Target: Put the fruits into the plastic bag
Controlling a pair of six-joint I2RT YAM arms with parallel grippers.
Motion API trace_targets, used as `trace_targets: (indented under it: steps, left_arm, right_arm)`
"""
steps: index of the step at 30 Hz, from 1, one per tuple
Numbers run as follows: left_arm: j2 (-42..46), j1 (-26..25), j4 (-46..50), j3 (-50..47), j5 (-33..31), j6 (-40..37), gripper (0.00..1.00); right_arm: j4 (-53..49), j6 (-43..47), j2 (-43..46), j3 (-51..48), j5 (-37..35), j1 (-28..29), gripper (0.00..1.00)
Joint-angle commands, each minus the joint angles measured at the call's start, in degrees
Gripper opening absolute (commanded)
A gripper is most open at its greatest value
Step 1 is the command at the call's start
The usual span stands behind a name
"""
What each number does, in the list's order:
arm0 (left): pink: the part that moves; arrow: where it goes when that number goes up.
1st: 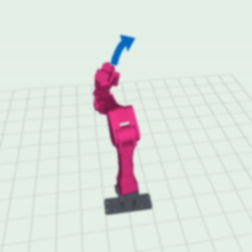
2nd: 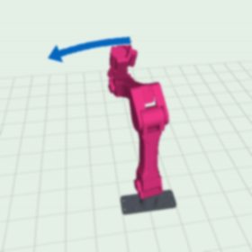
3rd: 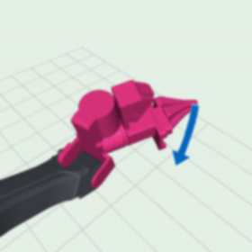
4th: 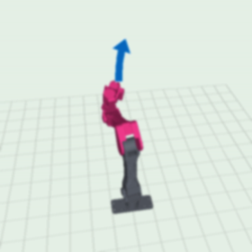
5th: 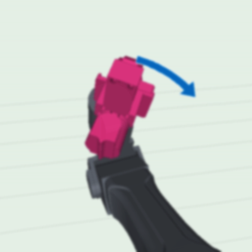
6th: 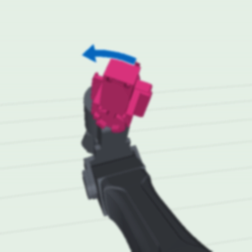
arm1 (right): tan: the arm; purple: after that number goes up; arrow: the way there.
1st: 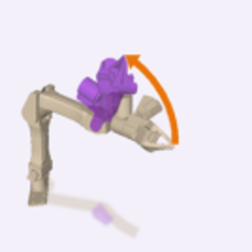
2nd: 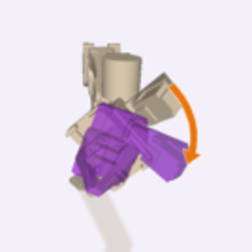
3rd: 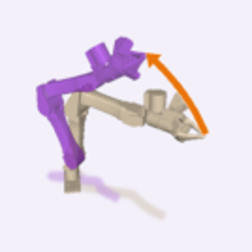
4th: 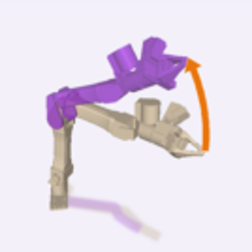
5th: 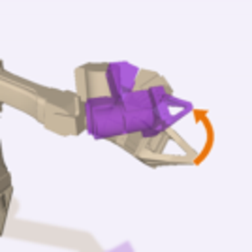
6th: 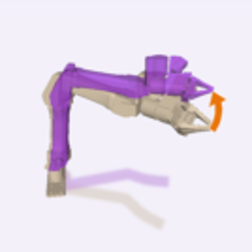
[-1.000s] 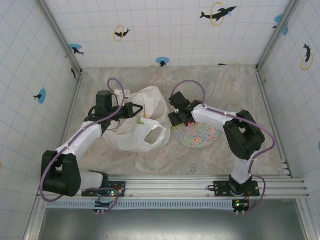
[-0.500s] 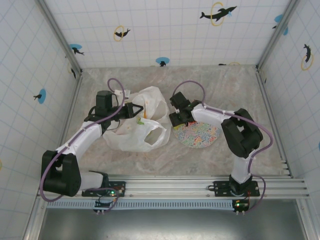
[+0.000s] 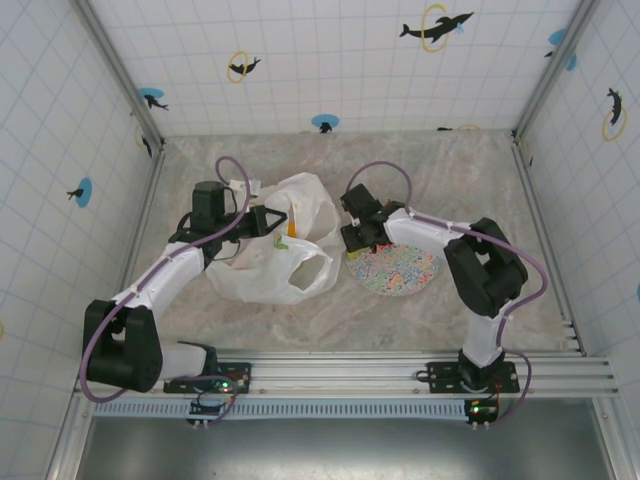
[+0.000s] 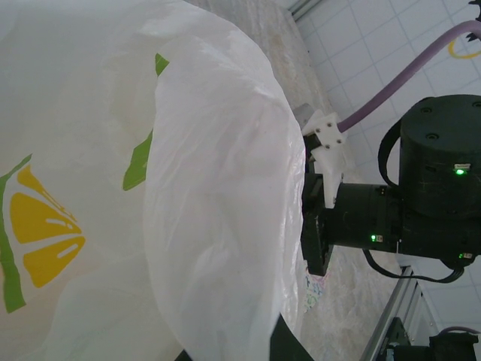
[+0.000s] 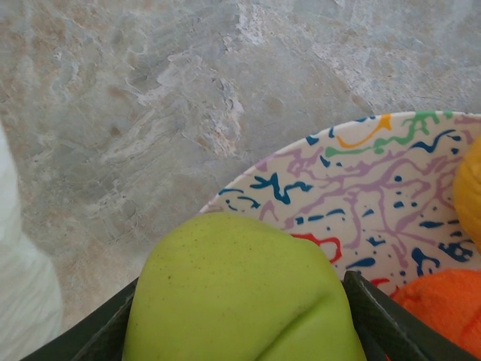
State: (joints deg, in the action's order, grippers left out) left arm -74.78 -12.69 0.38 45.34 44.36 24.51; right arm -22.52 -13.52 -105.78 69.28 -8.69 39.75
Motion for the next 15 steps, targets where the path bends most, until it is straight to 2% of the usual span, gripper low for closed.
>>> trace_targets:
  steps: [1, 8, 12, 15]
  left_arm:
    - [-0.45, 0.47, 0.06, 0.78, 1.22, 0.70, 0.00]
    - [-0.54, 0.47, -0.16, 0.72, 1.35, 0.88, 0.00]
    - [-0.71, 0.47, -0.56, 0.63, 1.83, 1.41, 0.00]
    - [-0.82, 0.48, -0.69, 0.57, 2.03, 1.48, 0.00]
  right_arm:
    - [0.62, -1.15, 6.09, -2.68, 0.16, -0.14, 0.58]
    - [4.68, -3.17, 19.17, -12.97, 5.27, 0.13, 0.57]
    - [12.46, -4.18, 25.80, -20.00, 11.94, 1.80, 0.57]
    - [17.75, -4.17, 27.21, -22.16, 15.01, 4.41, 0.57]
